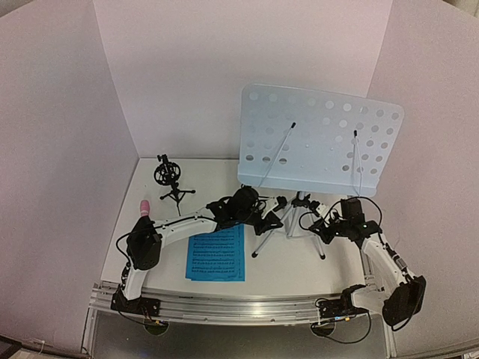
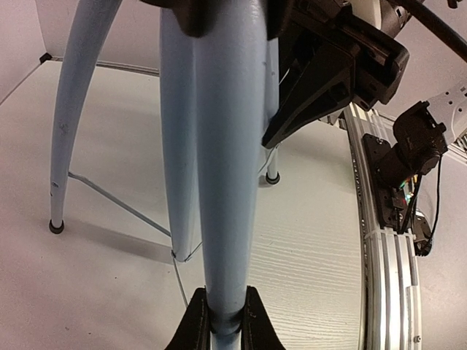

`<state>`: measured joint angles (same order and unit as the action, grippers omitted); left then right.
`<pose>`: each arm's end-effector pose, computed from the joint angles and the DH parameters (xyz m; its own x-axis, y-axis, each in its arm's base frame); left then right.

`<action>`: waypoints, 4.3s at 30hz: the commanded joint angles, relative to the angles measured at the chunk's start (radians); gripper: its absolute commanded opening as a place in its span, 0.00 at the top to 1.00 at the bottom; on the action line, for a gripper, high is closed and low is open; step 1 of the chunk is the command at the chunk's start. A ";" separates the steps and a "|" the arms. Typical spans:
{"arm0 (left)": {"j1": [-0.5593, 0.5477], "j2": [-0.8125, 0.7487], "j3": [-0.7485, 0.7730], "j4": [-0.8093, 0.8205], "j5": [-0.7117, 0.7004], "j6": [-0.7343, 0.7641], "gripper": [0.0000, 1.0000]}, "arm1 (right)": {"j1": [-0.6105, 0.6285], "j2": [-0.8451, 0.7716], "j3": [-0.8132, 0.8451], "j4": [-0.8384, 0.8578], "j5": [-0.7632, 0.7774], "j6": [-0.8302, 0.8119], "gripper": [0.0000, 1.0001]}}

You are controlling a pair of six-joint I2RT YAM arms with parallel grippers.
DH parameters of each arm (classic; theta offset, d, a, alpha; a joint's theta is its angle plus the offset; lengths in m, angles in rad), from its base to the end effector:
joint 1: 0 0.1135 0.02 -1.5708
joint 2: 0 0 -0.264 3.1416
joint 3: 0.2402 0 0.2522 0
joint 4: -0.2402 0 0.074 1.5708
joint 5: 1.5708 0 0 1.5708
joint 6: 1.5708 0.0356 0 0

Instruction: Set up the instrument practice props

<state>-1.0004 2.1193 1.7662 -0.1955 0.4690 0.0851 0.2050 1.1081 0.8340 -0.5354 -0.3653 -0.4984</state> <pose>0.2556 -0.4283 0.2552 -0.1990 0.4507 -0.8702 0.9795 0.1192 -0.1623 0.2208 0.0589 0.2635 -0.4163 -0.5426 -0.7296 -0.7177 0.6887 -0.1026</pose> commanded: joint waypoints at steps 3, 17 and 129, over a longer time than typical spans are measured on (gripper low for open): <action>0.031 -0.001 0.019 -0.152 -0.033 0.053 0.69 | -0.074 0.023 0.048 -0.074 0.157 0.109 1.00; 0.035 0.000 0.126 0.109 -0.013 0.145 0.45 | -0.074 -0.058 -0.057 0.027 0.136 0.068 1.00; 0.017 0.318 0.657 0.591 0.072 -0.306 1.00 | -0.342 0.043 0.146 -0.012 -0.582 0.458 0.04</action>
<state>-0.9825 2.5053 2.3947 0.3607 0.5297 -0.1394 -0.1241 1.1595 0.9967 -0.5445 -0.8761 0.0218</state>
